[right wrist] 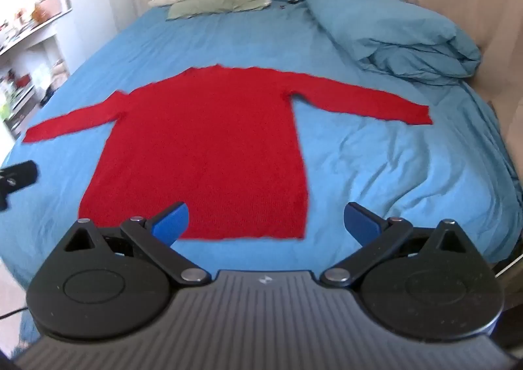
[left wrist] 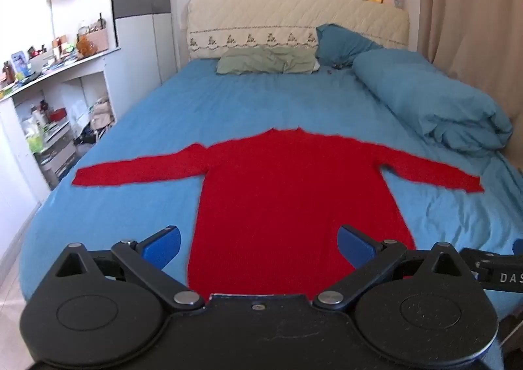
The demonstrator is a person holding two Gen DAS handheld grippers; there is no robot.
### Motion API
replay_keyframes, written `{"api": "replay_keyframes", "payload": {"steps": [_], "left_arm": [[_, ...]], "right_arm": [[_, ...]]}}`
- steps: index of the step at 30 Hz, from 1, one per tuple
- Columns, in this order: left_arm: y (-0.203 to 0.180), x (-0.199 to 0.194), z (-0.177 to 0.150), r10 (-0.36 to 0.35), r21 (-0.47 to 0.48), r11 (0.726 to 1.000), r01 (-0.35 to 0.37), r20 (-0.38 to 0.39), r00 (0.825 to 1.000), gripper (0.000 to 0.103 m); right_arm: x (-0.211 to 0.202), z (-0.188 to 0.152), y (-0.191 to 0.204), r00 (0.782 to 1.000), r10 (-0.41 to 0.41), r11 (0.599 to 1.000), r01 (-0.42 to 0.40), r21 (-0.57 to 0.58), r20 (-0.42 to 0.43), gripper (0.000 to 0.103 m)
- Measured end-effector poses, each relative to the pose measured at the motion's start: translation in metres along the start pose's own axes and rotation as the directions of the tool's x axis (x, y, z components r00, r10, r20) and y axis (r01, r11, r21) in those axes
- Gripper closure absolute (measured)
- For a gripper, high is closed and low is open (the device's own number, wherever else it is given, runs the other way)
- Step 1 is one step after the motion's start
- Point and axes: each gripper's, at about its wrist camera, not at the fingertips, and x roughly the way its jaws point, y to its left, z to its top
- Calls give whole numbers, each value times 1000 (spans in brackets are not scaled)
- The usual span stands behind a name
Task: Fold small clothes
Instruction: 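Move both grippers toward the red sweater's sleeves, then grasp the sleeve cuff with the right gripper and fold it across the body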
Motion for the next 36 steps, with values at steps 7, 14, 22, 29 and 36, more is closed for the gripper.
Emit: {"api": "replay_keyframes", "payload": {"steps": [7, 14, 22, 29, 36], "left_arm": [[-19, 73, 74, -47, 60, 997, 44, 63, 997, 0], [-63, 201, 137, -138, 127, 983, 130, 53, 989, 0], [-124, 369, 168, -215, 107, 970, 219, -50, 975, 0], [-160, 465, 157, -178, 82, 977, 199, -211, 961, 0], [-183, 520, 132, -119, 94, 983, 159, -340, 933, 0]], "right_arm": [[51, 50, -45, 992, -116, 987, 109, 118, 56, 0], [160, 106, -125, 970, -240, 943, 220, 251, 50, 0], [293, 114, -213, 933, -359, 863, 333, 381, -4, 0], [368, 117, -269, 946, -317, 781, 304, 545, -74, 0], [413, 107, -306, 944, -295, 690, 320, 649, -151, 17]]}}
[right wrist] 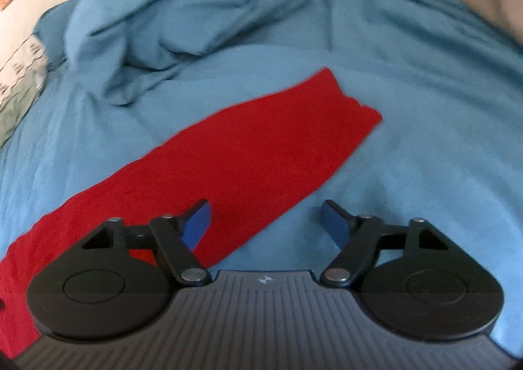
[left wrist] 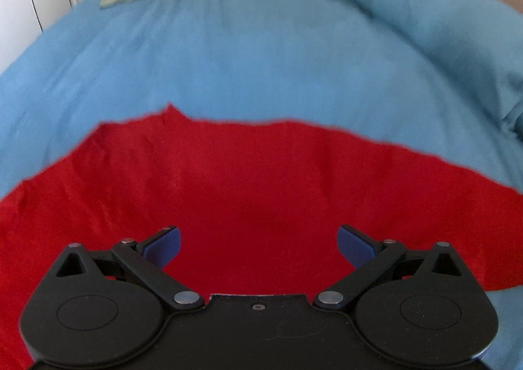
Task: Fold small clothes
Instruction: 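Grasp the sleeve cuff with the right gripper and fold it across the body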
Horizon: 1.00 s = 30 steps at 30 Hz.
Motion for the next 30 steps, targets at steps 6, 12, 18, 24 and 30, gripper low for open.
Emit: {"api": "replay_keyframes", "payload": {"steps": [6, 12, 18, 24, 30], "left_arm": [[-5, 30, -1, 17, -12, 1000, -18, -78, 997, 0], [6, 38, 7, -3, -44, 999, 0, -81, 997, 0], [21, 26, 20, -19, -65, 998, 12, -102, 995, 0], [71, -31, 27, 14, -75, 997, -13, 18, 1000, 0], [155, -75, 20, 139, -116, 984, -132, 55, 989, 0]], "right_arm": [[16, 17, -3, 998, -3, 999, 0, 46, 60, 46], [15, 36, 9, 997, -8, 999, 6, 32, 77, 80], [-24, 51, 67, 983, 94, 992, -79, -102, 159, 80], [-83, 51, 185, 921, 355, 898, -290, -332, 158, 80], [-129, -22, 321, 778, 628, 651, -539, -534, -19, 81]]}}
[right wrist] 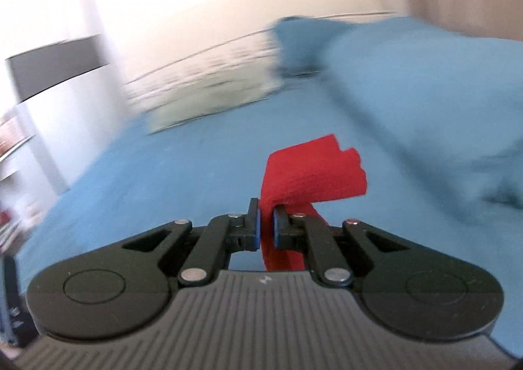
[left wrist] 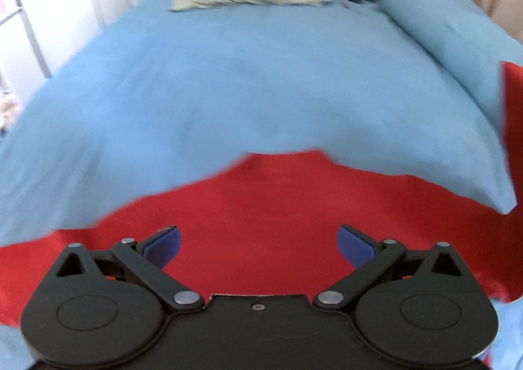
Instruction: Fold small clothes
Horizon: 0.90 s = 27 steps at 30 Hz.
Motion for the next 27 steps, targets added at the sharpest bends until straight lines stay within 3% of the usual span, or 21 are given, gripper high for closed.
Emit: {"api": "replay_keyframes", "payload": {"steps": [2, 5, 8, 11, 15, 16, 17, 20, 27], "left_arm": [[34, -4, -6, 56, -27, 998, -56, 1, 998, 0], [76, -1, -18, 76, -90, 993, -78, -25, 997, 0], [111, 10, -34, 44, -170, 984, -54, -66, 997, 0], [124, 18, -46, 42, -195, 979, -60, -91, 995, 0], [123, 14, -51, 17, -206, 978, -38, -103, 995, 0], [121, 14, -49, 6, -207, 978, -27, -104, 995, 0], [119, 13, -46, -4, -205, 979, -18, -103, 995, 0], [114, 9, -43, -33, -188, 982, 16, -89, 995, 0], [59, 17, -29, -144, -113, 985, 128, -150, 978, 0]], "right_arm": [[22, -21, 49, 995, 95, 993, -98, -67, -44, 81], [57, -69, 111, 974, 176, 967, -198, -162, -143, 81], [89, -125, 152, 942, 178, 921, -261, -289, -285, 81], [96, -168, 175, 919, 159, 878, -299, -373, -362, 81], [101, -187, 187, 907, 140, 852, -314, -418, -397, 77], [95, -191, 180, 908, 143, 850, -317, -422, -395, 71], [94, -191, 176, 905, 146, 845, -324, -426, -400, 55], [77, -194, 171, 912, 148, 822, -328, -466, -382, 27], [43, -166, 122, 908, 50, 842, -262, -471, -415, 26]]}}
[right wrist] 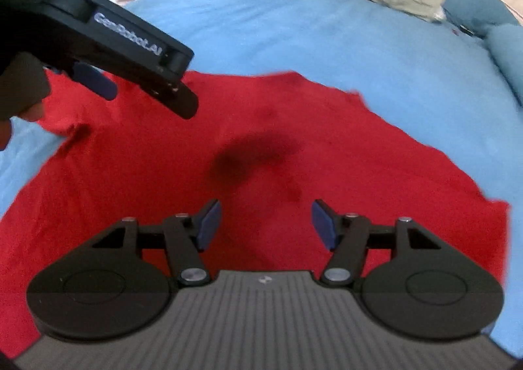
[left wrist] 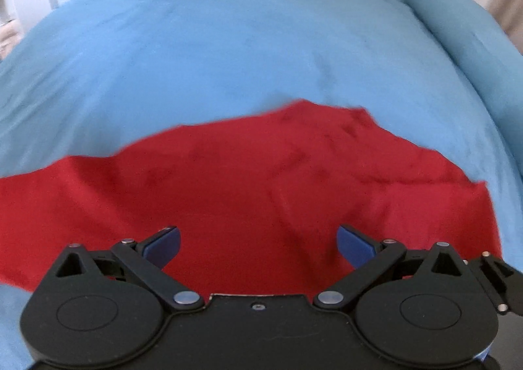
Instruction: Fold small clothes
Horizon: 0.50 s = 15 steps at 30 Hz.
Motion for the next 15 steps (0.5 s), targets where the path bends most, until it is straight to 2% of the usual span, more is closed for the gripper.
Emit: {"api": "replay_keyframes", "payload": {"steps": [2, 4, 5, 7, 9, 12, 15], "left_arm": [[-16, 12, -2, -15, 32, 999, 15, -17, 1000, 5], [-28, 28, -6, -38, 52, 998, 41, -49, 998, 24], [-32, 35, -9, -45, 58, 997, 48, -60, 997, 29], [-37, 49, -13, -37, 76, 996, 42, -59, 998, 47], [-37, 53, -14, -23, 93, 995, 24, -10, 1000, 49], [-28, 50, -12, 28, 85, 996, -34, 67, 997, 67], [-6, 43, -16, 46, 10, 999, -47, 86, 995, 69]], "right_arm": [[-14, -7, -14, 1000, -10, 999, 11, 34, -28, 26], [-27, -19, -25, 998, -32, 997, 35, 63, -52, 22], [-33, -25, -29, 997, -47, 996, 52, 76, -62, 21], [-41, -37, -37, 995, -58, 992, 66, 106, -79, 21], [-47, -50, -45, 992, -76, 986, 90, 141, -97, 21], [-50, -67, -58, 989, -85, 973, 108, 203, -119, 21], [-52, -81, -74, 987, -84, 955, 119, 270, -139, 21]]}}
